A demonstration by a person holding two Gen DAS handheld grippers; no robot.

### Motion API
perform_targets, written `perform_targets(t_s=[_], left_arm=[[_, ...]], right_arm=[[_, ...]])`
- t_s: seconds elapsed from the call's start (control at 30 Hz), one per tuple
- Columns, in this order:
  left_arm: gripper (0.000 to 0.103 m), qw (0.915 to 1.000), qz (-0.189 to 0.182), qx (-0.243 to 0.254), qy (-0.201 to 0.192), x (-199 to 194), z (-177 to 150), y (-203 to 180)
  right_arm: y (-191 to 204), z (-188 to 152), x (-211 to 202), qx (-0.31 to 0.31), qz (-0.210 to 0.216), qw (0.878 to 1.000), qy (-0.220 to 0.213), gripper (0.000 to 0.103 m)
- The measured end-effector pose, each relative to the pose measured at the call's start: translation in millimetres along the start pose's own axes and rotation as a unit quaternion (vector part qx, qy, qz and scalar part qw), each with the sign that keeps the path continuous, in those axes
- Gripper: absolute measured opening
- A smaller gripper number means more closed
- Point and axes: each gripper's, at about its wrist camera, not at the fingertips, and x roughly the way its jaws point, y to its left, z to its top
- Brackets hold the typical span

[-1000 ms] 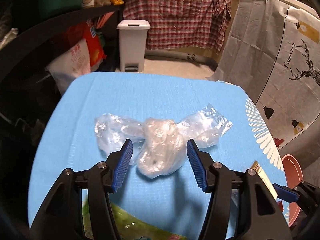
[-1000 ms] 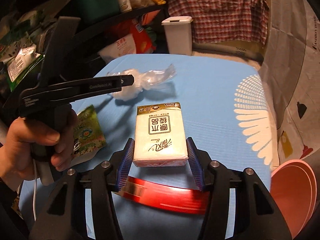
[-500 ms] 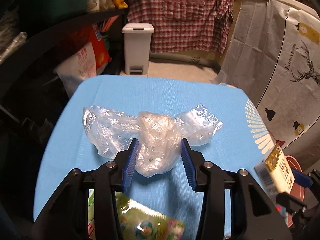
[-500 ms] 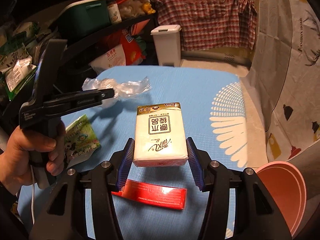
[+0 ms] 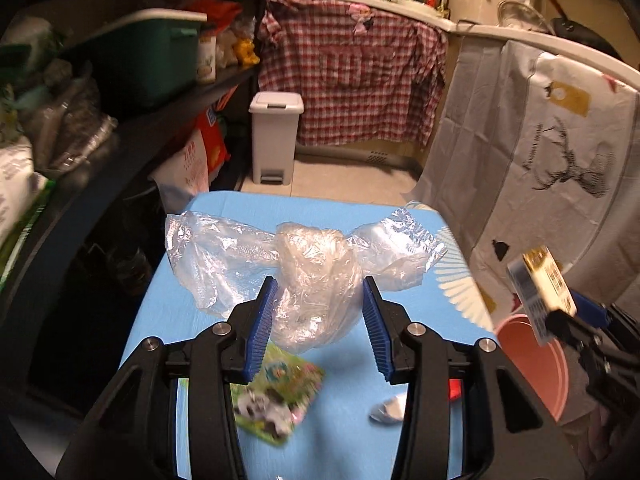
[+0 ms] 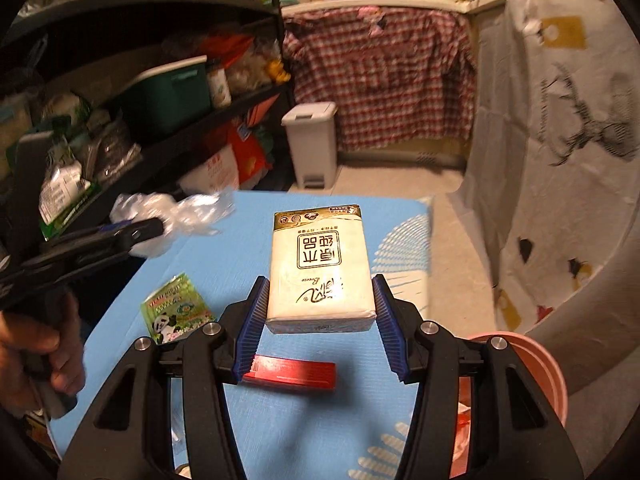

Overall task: Collect trash
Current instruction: 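Lift the plastic bag with the left tool while the right tool carries the tissue pack over the bin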

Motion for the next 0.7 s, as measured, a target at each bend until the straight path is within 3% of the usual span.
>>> perform_targets(t_s=[0.4, 0.6, 0.7], left_arm=[[0.043, 0.9995, -0.023, 0.009, -0.020, -66.9, -25.9, -44.8], [0.043, 0.9983, -0.032, 0.031, -0.037, -78.3, -34.3, -74.1], [0.043, 0.9974, -0.041, 0.046, -0.038, -75.6, -37.7, -91.5]], right_arm=[[-55.1, -4.3, -96.7, 0.035, -0.044, 0.996, -0.062, 0.052], [-84.9, -22.1, -120.6, 0.047, -0.083, 0.992, -0.085, 0.052], [-98.6, -35.6, -117.6, 0.057, -0.096, 0.991, -0.075, 0.052]])
